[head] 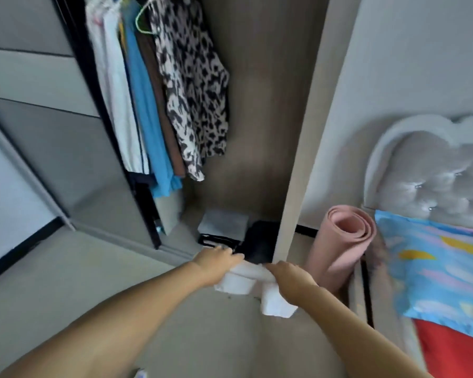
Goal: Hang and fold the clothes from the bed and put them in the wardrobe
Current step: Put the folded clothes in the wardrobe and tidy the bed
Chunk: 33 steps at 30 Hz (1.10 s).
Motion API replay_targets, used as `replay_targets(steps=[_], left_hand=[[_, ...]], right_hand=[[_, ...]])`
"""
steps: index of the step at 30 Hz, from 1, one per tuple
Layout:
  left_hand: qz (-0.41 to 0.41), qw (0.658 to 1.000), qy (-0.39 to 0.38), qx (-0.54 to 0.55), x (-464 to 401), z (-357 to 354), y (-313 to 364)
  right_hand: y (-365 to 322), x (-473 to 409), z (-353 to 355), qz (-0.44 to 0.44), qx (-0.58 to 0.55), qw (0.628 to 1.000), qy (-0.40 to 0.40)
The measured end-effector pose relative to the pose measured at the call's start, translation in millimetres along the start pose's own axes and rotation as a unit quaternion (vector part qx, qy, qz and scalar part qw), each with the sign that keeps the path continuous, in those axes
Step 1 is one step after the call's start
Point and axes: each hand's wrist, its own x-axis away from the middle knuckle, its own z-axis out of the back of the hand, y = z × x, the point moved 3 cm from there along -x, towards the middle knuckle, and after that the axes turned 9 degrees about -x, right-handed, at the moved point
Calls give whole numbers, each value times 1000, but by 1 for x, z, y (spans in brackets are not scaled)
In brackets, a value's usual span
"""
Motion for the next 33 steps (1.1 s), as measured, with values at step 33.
replay_targets(steps=[33], left_hand=[[-65,978,-155,124,-348,-178,-319]], right_hand=[[-40,-497,21,-14,-8,984,-175]])
